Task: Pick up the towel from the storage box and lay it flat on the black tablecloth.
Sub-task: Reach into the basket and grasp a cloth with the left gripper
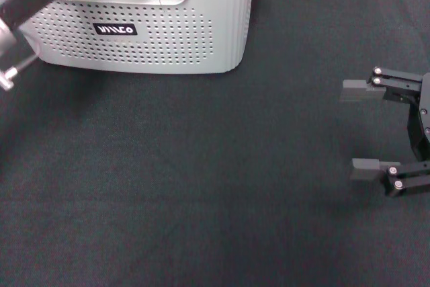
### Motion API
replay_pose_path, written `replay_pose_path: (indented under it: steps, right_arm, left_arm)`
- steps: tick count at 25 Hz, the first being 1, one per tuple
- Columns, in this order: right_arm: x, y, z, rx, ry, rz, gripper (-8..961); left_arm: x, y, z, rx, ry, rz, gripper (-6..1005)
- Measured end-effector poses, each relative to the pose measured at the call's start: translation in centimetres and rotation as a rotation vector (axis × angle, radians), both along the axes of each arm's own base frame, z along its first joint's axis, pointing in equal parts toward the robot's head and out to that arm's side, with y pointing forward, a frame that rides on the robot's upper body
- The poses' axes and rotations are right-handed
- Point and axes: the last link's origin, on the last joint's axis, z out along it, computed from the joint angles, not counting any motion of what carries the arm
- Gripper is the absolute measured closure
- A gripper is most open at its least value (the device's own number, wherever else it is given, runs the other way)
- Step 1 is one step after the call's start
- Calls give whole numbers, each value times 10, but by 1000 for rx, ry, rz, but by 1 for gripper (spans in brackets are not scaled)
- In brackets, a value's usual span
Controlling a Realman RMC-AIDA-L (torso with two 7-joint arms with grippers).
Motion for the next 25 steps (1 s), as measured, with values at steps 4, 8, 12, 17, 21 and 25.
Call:
replay_pose_path:
  steps: [4,8,12,17,21,25]
  right_arm:
    - [0,-1,0,-3,1,3,102]
    - [1,-1,0,-4,1,2,102]
    - [1,-1,-1,-4,2,3,102]
    - [1,-1,-1,2,2,5,103]
    - [1,0,-1,5,0,5,103]
    - [1,0,-1,10,-1,9,103]
  left_arm:
    - [19,4,13,-37,72,-37,273]
    - [44,13,30,-12,188,-39,276]
    - [60,21,35,9,317,-19,279]
    - [72,23,17,-11,555,-79,278]
    - [81,21,0,-4,781,-134,278]
    - [86,20,-2,25,855,-173,286]
